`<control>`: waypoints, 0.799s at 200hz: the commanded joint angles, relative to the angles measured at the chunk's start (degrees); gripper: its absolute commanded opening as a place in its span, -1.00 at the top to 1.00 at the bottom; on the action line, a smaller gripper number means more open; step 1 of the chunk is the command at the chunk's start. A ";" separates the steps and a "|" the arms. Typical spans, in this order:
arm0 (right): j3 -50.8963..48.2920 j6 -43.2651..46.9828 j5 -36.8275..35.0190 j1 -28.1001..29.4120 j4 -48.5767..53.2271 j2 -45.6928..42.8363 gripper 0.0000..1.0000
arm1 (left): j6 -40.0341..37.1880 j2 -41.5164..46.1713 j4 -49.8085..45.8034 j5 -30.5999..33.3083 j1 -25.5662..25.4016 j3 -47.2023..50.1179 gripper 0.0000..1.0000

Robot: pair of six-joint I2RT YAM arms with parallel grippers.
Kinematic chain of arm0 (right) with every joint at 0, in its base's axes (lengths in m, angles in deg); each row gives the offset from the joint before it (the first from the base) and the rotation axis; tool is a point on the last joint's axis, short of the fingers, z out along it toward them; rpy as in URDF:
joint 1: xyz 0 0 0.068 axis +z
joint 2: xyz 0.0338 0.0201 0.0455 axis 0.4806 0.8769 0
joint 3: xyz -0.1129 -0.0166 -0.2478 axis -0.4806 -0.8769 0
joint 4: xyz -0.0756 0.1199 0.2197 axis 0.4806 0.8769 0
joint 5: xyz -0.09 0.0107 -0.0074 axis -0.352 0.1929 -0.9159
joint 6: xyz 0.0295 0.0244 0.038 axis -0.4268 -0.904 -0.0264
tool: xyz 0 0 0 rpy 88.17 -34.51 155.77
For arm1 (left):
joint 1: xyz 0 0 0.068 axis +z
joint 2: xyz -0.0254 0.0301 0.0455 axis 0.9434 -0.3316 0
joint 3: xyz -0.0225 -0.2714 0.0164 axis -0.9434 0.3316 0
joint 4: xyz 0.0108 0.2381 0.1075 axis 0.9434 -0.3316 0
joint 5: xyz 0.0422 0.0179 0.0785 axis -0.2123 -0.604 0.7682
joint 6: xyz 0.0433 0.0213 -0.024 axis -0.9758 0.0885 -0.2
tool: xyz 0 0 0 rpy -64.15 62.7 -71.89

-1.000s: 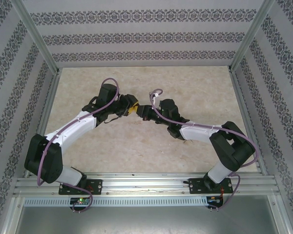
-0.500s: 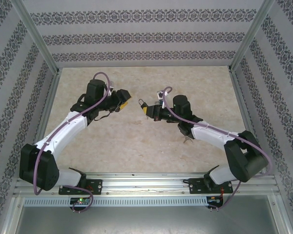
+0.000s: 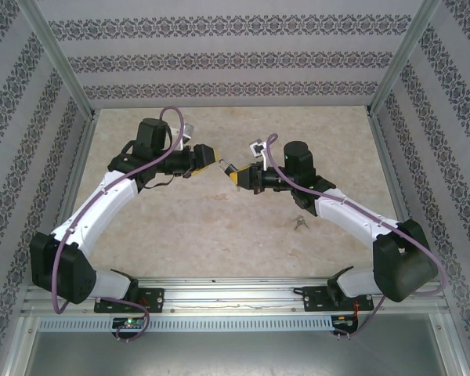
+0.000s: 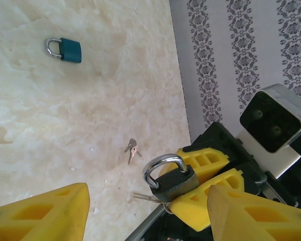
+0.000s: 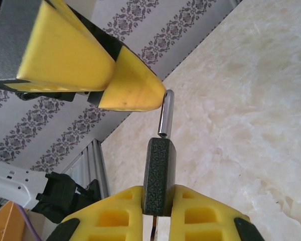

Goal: Unlock with the key

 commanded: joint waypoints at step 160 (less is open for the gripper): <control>0.97 2.96 5.23 0.16 -0.90 -3.37 0.91 | -3.29 -1.93 -2.87 4.41 -2.48 -0.54 -0.22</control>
